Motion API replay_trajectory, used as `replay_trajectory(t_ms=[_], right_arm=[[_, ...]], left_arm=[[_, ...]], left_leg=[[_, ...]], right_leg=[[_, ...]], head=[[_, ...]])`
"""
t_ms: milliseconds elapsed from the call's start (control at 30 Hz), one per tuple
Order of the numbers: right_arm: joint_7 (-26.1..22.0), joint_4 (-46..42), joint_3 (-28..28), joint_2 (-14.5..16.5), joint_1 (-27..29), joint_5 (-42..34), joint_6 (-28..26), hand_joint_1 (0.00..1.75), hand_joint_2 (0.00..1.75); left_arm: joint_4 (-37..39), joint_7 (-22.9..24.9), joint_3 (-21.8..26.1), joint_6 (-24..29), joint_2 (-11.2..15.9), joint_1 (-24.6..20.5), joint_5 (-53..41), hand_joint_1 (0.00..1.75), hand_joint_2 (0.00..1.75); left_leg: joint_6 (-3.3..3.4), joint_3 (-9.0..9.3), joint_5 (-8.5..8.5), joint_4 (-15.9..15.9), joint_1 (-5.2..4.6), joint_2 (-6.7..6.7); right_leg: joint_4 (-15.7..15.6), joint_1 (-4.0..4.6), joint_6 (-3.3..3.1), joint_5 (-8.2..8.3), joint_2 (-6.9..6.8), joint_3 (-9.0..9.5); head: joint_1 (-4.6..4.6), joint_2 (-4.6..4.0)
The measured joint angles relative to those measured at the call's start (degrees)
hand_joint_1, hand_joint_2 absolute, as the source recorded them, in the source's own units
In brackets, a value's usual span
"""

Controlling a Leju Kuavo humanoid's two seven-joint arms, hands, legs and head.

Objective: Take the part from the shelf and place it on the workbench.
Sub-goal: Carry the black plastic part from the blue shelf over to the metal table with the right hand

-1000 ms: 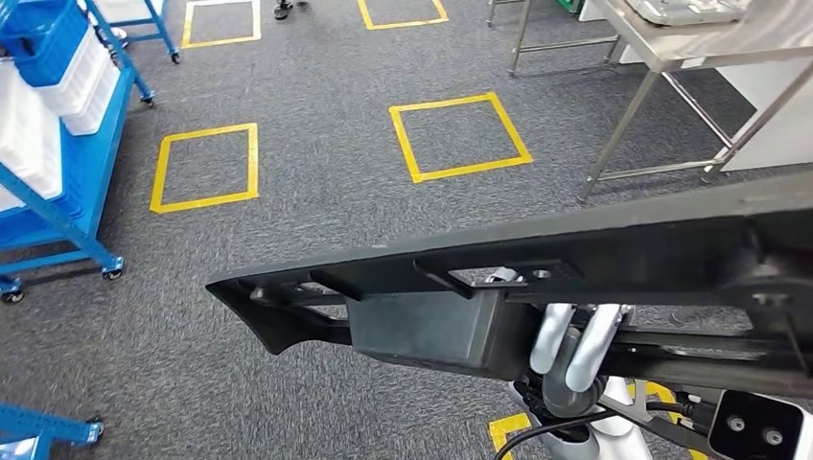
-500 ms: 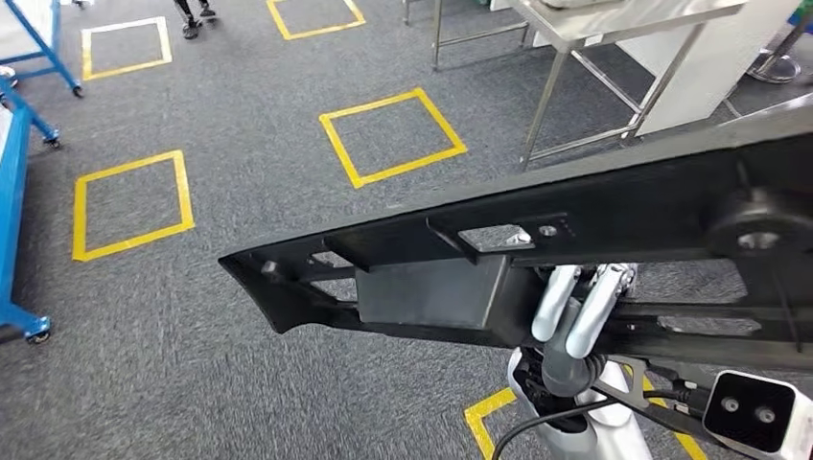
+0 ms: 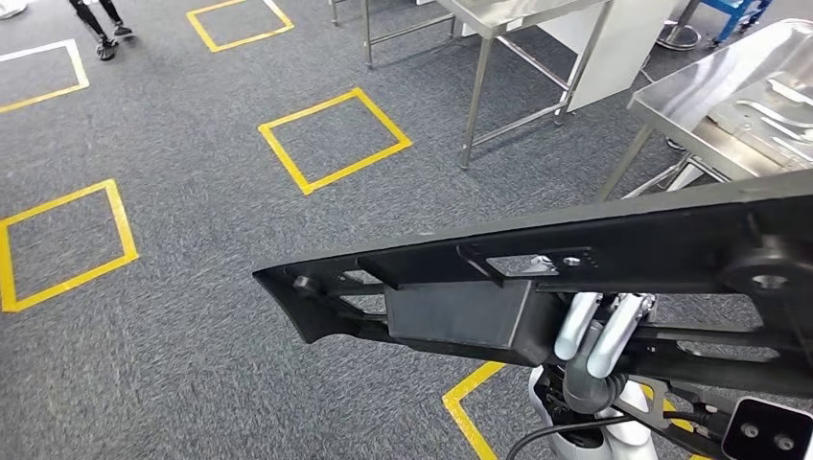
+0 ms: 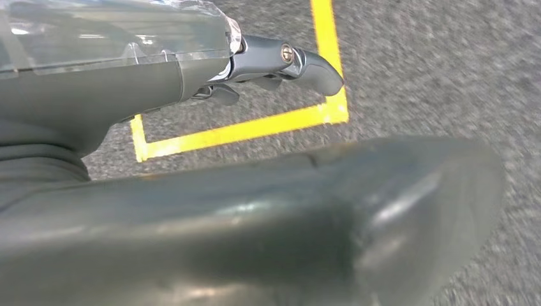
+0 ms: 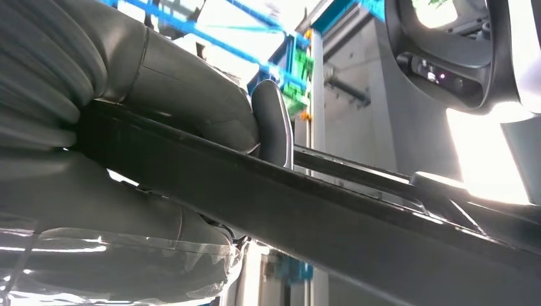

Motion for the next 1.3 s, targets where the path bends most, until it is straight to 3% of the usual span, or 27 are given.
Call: replay_trajectory(t_ms=[33,100,167,233,267,300,333,400,467,533,567,633,700,733,767,800,833,900,967,1000,1067,1133,1200,1233,1267,1300], right_arm=[[0.01,-0.12,-0.17,0.17,0.21,0.13,0.05,1.75,1.75],[-0.01,-0.35,-0.39,0.57,0.42,0.30,0.06,1.75,1.75],[-0.01,-0.46,-0.44,0.98,0.50,0.36,0.05,1.75,1.75],[0.02,-0.45,-0.45,1.13,0.65,0.38,0.07,1.75,1.75],[0.02,-0.45,-0.45,1.13,0.71,0.39,0.05,1.75,1.75],[0.02,-0.45,-0.45,1.14,0.73,0.40,-0.03,1.75,1.75],[0.02,-0.45,-0.45,1.17,0.72,0.41,-0.16,1.75,1.75],[0.02,-0.45,-0.45,1.27,0.62,0.40,-0.48,1.75,1.75],[0.03,-0.44,-0.45,1.38,0.51,0.23,-0.70,1.75,1.75],[0.04,-0.43,-0.45,1.41,0.48,-0.02,-0.90,1.75,1.75],[0.04,-0.43,-0.48,1.41,0.50,-0.09,-0.96,1.75,1.75],[0.04,-0.42,-0.67,1.41,0.33,-0.02,-0.82,1.75,1.75],[0.04,-0.32,-1.03,1.41,0.20,0.32,-0.48,1.75,1.75],[0.04,-0.25,-1.25,1.41,0.21,0.62,-0.34,1.75,1.75],[0.04,-0.19,-1.52,1.41,0.24,0.92,-0.32,1.75,1.75],[0.04,-0.15,-1.80,1.41,0.25,1.19,-0.31,1.75,1.75],[0.04,-0.14,-2.04,1.41,0.25,1.37,-0.30,1.75,1.75],[0.04,-0.28,-2.37,1.41,0.26,1.75,-0.19,1.75,1.75],[0.03,-0.63,-2.48,1.40,0.31,2.21,-0.04,1.75,1.75],[0.02,-0.83,-2.49,1.38,0.38,2.41,-0.06,1.75,1.75],[0.01,-1.18,-2.47,1.22,0.54,2.76,-0.26,1.75,1.75],[-0.01,-1.50,-2.39,1.02,0.43,3.02,-0.59,1.75,1.75],[-0.01,-1.65,-2.11,0.81,0.24,3.12,-1.43,1.75,1.75],[0.00,-1.66,-1.87,0.65,0.21,3.15,-2.04,1.75,1.75],[0.01,-1.66,-1.62,0.42,0.22,3.15,-2.62,1.75,1.75],[0.02,-1.65,-1.40,0.18,0.22,3.15,-3.07,1.75,1.75]], left_arm=[[0.00,-0.40,-0.02,-0.38,-0.01,-0.16,-0.18,0.00,0.00],[0.00,-1.15,-0.06,-1.11,-0.04,-0.38,-0.43,0.00,0.00],[0.00,-1.46,-0.08,-1.45,-0.06,-0.23,-0.49,0.00,0.00],[0.00,-1.52,-0.07,-1.64,-0.05,0.08,-0.49,0.00,0.00],[0.00,-1.57,-0.07,-1.79,-0.05,0.12,-0.48,0.00,0.00],[0.00,-1.63,-0.07,-1.93,-0.04,0.08,-0.46,0.00,0.00],[0.00,-1.73,-0.07,-2.01,0.00,-0.02,-0.43,0.00,0.00],[0.00,-1.87,-0.07,-1.99,0.16,-0.19,-0.35,0.00,0.00],[-0.01,-1.97,-0.07,-1.92,0.32,-0.20,-0.31,0.00,0.00],[-0.01,-2.10,-0.07,-1.97,0.39,-0.34,-0.29,0.00,0.00],[-0.02,-2.15,-0.07,-2.02,0.43,-0.52,-0.29,0.00,0.00],[-0.02,-2.08,-0.07,-2.06,0.44,-0.73,-0.35,0.00,0.00],[-0.02,-1.82,-0.07,-1.94,0.46,-0.50,-0.49,0.00,0.00],[-0.02,-1.69,-0.07,-1.85,0.46,-0.34,-0.61,0.00,0.00],[-0.02,-1.59,-0.07,-1.74,0.46,-0.24,-0.71,0.00,0.00],[-0.02,-1.53,-0.07,-1.63,0.46,-0.22,-0.81,0.00,0.00],[-0.02,-1.53,-0.07,-1.53,0.46,-0.27,-0.86,0.00,0.00],[-0.02,-1.69,-0.07,-1.54,0.42,-0.31,-0.86,0.00,0.00],[-0.02,-1.96,-0.04,-1.78,0.37,-0.25,-0.77,0.00,0.00],[-0.02,-2.06,-0.03,-1.88,0.32,-0.24,-0.65,0.00,0.00],[-0.02,-2.18,0.00,-1.93,0.15,-0.40,-0.47,0.00,0.00],[-0.02,-2.45,-0.01,-2.03,-0.14,-0.51,-0.72,0.00,0.00],[-0.01,-2.82,-0.02,-2.26,-0.37,-0.26,-1.31,0.00,0.00],[-0.01,-2.98,-0.03,-2.39,-0.44,-0.08,-1.57,0.00,0.00],[-0.01,-3.12,-0.04,-2.50,-0.50,0.05,-1.80,0.00,0.00],[0.00,-3.21,-0.07,-2.58,-0.58,0.09,-1.94,0.00,0.00]], left_leg=[[-0.34,0.11,-0.16,0.01,0.05,0.30],[-0.94,-0.50,-1.73,1.97,0.23,-1.52],[-1.29,-3.20,-5.11,8.08,0.38,-4.52],[-1.46,-6.67,-7.64,15.00,0.39,-5.54],[-1.49,-7.52,-7.58,16.42,0.40,-5.68],[-1.44,-7.22,-6.27,15.37,0.43,-5.75],[-1.34,-5.84,-4.11,12.13,0.46,-6.06],[-0.94,-2.31,-0.60,4.13,0.62,-8.28],[-0.47,-0.68,0.13,0.50,0.59,-9.94],[0.08,-0.50,0.18,0.27,0.47,-9.19],[0.46,-0.40,0.34,0.07,0.54,-8.56],[1.21,-0.33,0.67,-0.38,0.80,-7.23],[1.60,-0.35,0.66,-0.47,0.68,-5.78],[1.64,-0.35,0.61,-0.46,0.60,-5.00],[1.63,-0.33,0.53,-0.44,0.55,-4.22],[1.58,-0.27,0.43,-0.41,0.54,-3.47],[1.48,-0.14,0.29,-0.38,0.54,-2.83],[1.07,0.29,-0.12,-0.28,0.39,-1.62],[0.47,0.66,-0.53,-0.17,0.13,-0.57],[0.15,0.81,-0.65,-0.18,0.01,-0.01],[-0.50,1.20,-1.02,-0.16,0.12,0.53],[-1.02,0.48,-2.87,2.19,0.36,-1.84],[-1.27,-2.76,-6.55,9.25,0.50,-4.87],[-1.34,-4.83,-8.15,13.38,0.52,-5.41],[-1.37,-6.48,-8.90,16.41,0.51,-5.61],[-1.34,-7.26,-8.45,17.40,0.51,-5.68]], right_leg=[[-0.18,-0.11,-0.31,0.15,0.63,0.04],[-0.67,-0.46,-0.99,0.52,1.86,0.27],[-0.87,-0.62,-1.42,0.69,3.08,0.38],[-0.80,-0.53,-1.58,0.70,4.59,0.32],[-0.73,-0.51,-1.60,0.69,5.39,0.31],[-0.64,-0.51,-1.57,0.69,6.20,0.34],[-0.53,-0.53,-1.50,0.66,6.96,0.40],[-0.18,-0.57,-1.17,0.54,8.36,0.34],[0.06,-0.67,-0.56,0.60,9.59,-0.03],[-0.06,-0.76,0.20,0.87,10.76,-0.34],[0.09,-0.73,0.50,0.73,10.66,-0.48],[3.02,-0.54,1.01,-1.21,8.16,-1.96],[10.36,-0.68,1.37,-4.92,4.74,-5.52],[14.02,-0.81,1.52,-6.26,3.92,-7.32],[16.10,-0.94,1.62,-6.58,3.55,-8.36],[15.93,-1.03,1.67,-5.81,3.31,-8.27],[13.40,-1.08,1.65,-4.17,2.99,-6.94],[5.16,-0.78,1.26,-0.73,0.81,-2.52],[0.42,-0.28,0.65,0.41,-0.84,-0.14],[0.12,-0.04,0.37,0.22,-0.76,-0.13],[-0.13,-0.21,-0.17,0.40,0.71,-0.16],[-0.51,-0.62,-0.81,0.63,1.93,0.07],[-0.58,-0.74,-1.23,0.76,3.26,0.11],[-0.57,-0.70,-1.33,0.79,4.04,0.08],[-0.55,-0.66,-1.37,0.80,4.85,0.07],[-0.51,-0.63,-1.38,0.80,5.66,0.10]], head=[[0.00,0.00],[-0.01,0.00],[-0.01,0.00],[-0.01,0.00],[-0.01,0.00],[-0.02,0.00],[-0.02,0.00],[-0.01,0.00],[-0.01,0.00],[-0.01,0.00],[-0.01,0.00],[0.01,0.00],[0.01,0.00],[0.01,0.00],[0.00,0.00],[0.00,0.00],[0.00,0.00],[0.00,0.00],[0.00,0.00],[0.00,0.00],[0.00,0.00],[-0.01,0.00],[-0.02,0.00],[-0.02,0.00],[-0.02,0.00],[-0.02,0.00]])
